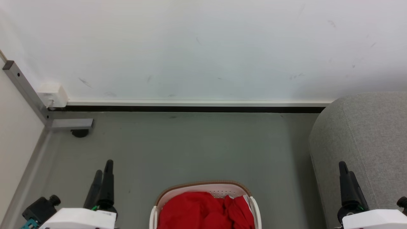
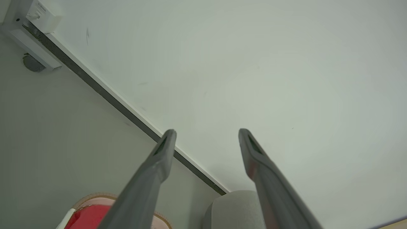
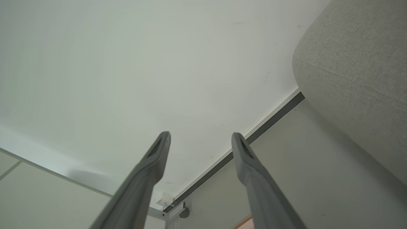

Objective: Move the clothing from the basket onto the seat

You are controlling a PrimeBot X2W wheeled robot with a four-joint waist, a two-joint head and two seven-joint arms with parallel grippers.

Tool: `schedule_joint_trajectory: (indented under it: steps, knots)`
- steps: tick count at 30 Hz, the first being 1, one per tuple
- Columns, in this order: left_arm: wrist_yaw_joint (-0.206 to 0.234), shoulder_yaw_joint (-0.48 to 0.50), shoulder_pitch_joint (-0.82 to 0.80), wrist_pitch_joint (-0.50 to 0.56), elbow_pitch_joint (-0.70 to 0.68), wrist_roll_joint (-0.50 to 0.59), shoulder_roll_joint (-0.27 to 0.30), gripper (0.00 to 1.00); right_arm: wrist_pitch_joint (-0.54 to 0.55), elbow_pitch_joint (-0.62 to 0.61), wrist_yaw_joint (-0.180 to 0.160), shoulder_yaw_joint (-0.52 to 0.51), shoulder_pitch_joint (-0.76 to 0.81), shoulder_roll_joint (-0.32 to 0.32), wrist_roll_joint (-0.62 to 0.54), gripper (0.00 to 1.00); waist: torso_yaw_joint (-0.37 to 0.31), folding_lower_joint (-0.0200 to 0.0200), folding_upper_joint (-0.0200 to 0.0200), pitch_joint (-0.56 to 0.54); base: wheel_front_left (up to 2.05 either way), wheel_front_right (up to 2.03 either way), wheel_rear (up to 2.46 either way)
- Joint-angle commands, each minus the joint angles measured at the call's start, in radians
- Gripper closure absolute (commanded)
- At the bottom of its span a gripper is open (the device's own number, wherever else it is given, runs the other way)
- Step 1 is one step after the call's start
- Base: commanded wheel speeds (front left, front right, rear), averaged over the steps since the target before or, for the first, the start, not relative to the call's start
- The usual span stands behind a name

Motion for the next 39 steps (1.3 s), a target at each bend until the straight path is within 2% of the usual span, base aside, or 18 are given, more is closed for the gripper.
schedule_joint_trajectory:
  steps: [1,9,16,25,39]
  knots:
    - [0.000,-0.002,-0.025,-0.013,-0.017,0.071,0.016,0.00,-0.013,-0.017,-0.001,0.002,-0.027,-0.011,-0.061,0.00,0.000,0.0000,0.0000,0.000,0.00,0.00,0.00]
    - [0.023,-0.033,-0.026,-0.039,-0.014,0.235,0.033,0.00,-0.039,-0.007,-0.001,0.023,-0.028,-0.012,-0.244,0.00,0.001,-0.0001,0.0000,0.001,0.00,0.00,0.00]
    - [0.038,-0.058,-0.027,-0.061,-0.003,0.323,0.046,0.00,-0.061,0.016,-0.001,0.037,-0.032,-0.013,-0.364,0.00,0.000,-0.0001,0.0000,0.001,0.00,0.00,0.00]
    - [0.054,-0.082,-0.025,-0.085,-0.006,0.422,0.058,0.00,-0.086,0.050,-0.001,0.046,-0.035,-0.014,-0.471,0.00,-0.002,-0.0001,0.0000,0.000,0.00,0.00,0.00]
    - [0.050,-0.100,-0.031,-0.121,-0.004,0.547,0.068,0.00,-0.119,0.071,-0.001,0.053,-0.046,-0.015,-0.590,0.00,-0.004,-0.0001,0.0000,0.004,0.00,0.00,0.00]
